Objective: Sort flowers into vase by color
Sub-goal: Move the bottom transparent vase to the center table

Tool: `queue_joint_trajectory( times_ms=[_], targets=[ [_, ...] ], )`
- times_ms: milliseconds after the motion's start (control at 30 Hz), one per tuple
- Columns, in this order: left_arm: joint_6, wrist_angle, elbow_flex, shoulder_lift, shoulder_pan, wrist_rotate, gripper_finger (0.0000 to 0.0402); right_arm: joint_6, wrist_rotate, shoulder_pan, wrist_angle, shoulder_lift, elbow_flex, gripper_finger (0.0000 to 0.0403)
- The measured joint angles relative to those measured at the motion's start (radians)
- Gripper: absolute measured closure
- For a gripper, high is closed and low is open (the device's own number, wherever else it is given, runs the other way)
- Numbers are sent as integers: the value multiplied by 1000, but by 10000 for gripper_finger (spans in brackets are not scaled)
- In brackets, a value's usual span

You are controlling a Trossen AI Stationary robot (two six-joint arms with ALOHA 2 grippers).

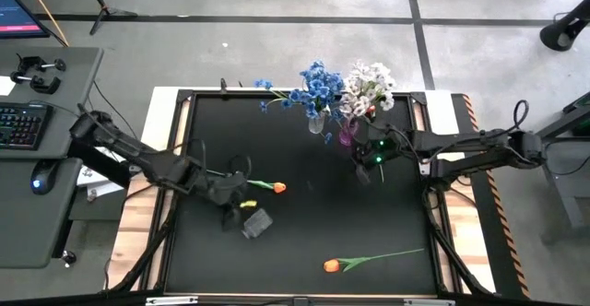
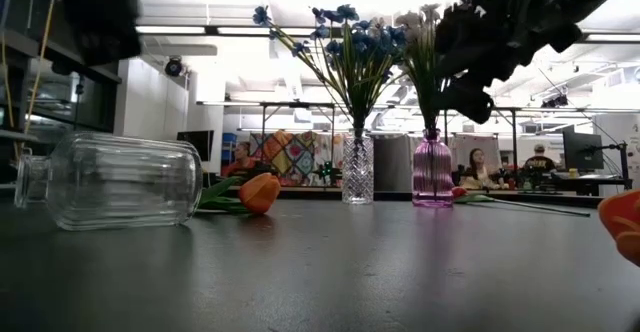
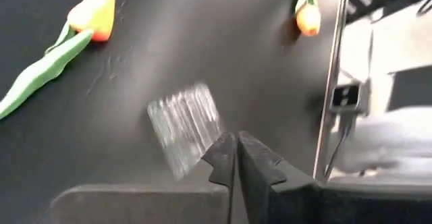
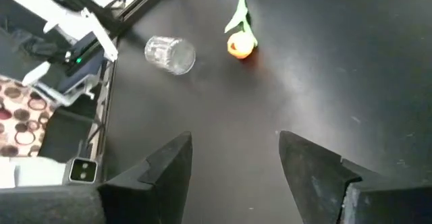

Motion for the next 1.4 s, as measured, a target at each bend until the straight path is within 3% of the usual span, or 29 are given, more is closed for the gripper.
queue_joint_trajectory(
  times_ms=[333,500,633,733,900,1067,1400],
  targets=[
    [-44,165,0,120,143,255,268,22,5,78,-7,0,0,194],
    [-114,214,0,91,129,297,221,72,-25,166,100,17,0,194],
    [-107,190,0,33,125,289,214,112,-41,282,320,82,0,194],
    [-53,175,0,-38,131,240,214,135,10,371,433,173,27,194],
    [45,147,0,-176,140,115,215,18,119,460,302,378,223,194],
    [161,139,1,-295,140,27,215,-84,205,474,89,616,499,194],
    [300,115,0,-403,139,-53,215,-258,228,463,-279,965,1045,194]
  ],
)
